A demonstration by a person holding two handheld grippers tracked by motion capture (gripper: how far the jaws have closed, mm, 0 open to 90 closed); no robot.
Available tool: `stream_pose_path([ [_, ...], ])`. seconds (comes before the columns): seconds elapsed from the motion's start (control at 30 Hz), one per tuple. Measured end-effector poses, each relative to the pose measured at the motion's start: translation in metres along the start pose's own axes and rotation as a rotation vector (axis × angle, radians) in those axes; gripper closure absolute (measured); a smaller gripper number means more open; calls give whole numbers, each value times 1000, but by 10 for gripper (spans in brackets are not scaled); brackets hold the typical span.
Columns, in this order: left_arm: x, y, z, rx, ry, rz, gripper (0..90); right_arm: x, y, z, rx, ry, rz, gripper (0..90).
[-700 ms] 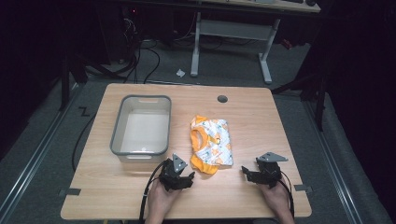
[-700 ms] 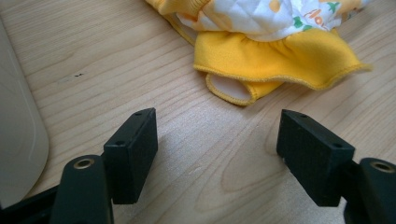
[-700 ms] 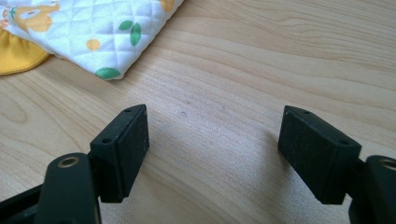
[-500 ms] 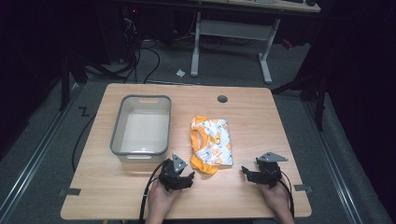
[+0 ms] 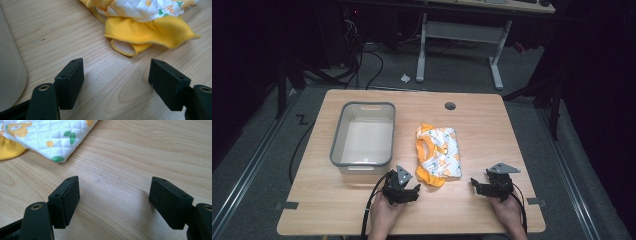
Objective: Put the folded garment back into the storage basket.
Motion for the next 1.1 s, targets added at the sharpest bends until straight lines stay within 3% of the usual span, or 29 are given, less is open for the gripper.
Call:
stream_pose_path([
  [0.9, -1, -1, -1, 13, -10, 2, 261, 0, 0, 0, 2, -2, 1, 248],
  [1.1, -2, 2, -2, 30, -3, -2, 312, 0, 0, 0, 2, 0, 0, 248],
])
Point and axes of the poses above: each handheld gripper's, and its own axes: y roughly backward along the jaws, x roughly out of its underside, z roughly to its left, the point moved 7 cm from there along -y, roughly forward along the jaws, and after that the axes turned 14 degrees about -y, right-handed, at the moved point
